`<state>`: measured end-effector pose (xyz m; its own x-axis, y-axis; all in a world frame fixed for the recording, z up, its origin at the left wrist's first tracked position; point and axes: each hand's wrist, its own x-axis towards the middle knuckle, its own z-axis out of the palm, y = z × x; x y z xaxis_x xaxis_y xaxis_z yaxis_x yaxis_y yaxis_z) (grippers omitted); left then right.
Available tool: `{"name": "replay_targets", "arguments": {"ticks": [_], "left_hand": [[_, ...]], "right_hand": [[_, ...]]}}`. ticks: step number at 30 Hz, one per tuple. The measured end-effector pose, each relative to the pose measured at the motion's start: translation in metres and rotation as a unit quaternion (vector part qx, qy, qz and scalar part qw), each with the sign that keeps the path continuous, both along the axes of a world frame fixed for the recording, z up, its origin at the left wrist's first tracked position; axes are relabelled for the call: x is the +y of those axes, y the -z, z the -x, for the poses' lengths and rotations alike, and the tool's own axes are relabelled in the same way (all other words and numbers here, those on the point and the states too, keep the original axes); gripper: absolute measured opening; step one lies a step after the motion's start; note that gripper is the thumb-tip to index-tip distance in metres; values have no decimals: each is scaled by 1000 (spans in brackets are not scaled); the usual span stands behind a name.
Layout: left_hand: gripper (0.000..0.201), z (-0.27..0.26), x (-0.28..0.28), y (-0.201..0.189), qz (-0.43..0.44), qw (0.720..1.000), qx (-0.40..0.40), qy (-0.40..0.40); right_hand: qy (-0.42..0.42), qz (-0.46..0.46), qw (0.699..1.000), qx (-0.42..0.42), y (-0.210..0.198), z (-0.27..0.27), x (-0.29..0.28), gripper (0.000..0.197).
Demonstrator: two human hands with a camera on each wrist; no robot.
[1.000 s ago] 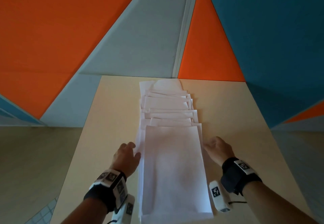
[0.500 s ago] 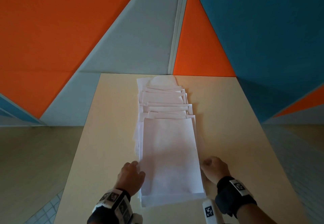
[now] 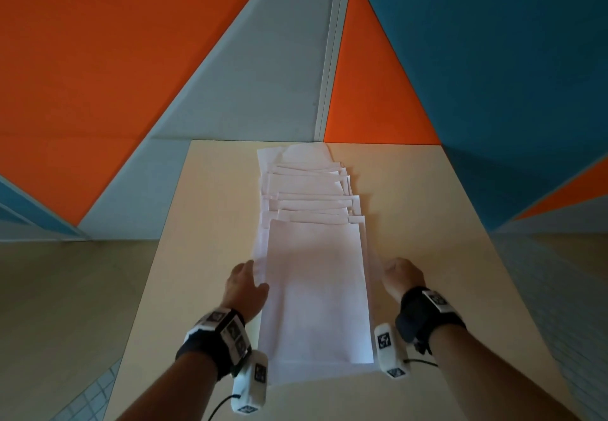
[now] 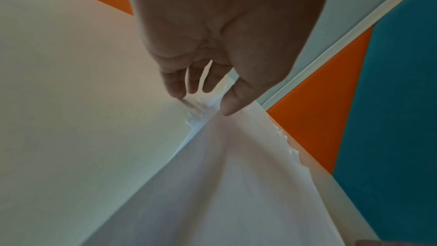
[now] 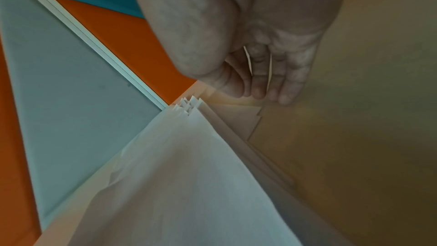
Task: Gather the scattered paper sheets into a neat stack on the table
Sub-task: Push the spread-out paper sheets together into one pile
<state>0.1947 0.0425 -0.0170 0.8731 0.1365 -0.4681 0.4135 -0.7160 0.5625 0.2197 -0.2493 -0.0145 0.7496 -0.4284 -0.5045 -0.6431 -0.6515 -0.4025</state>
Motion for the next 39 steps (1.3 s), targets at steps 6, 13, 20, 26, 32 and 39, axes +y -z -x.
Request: {"name": "replay_targets", "arguments": {"ticks": [6,13,20,26,32,39], "left_hand": [[70,-21,-7,9,-44,995,6,90],[57,-16,-4,10,-66,991,-8,114],[65,-8,-2,10,-89,987,-19,135],[63,4,-4,13,-100,984,-40,142],[65,10,-4,14,-107,985,-36,131],[65,10,-3,14,-61,991,-34,114]], "right_hand": [[-24,6,999,45,13,-25,6,32],[-11,-42,998,43,16,-28,1,30],[-21,-72,997,16,18,-40,-20,12],[-3,-88,996,28,27,-30,-23,16],[59,-192,979,39,34,-18,-28,5],[98,-289,950,61,30,-8,-19,8]]}}
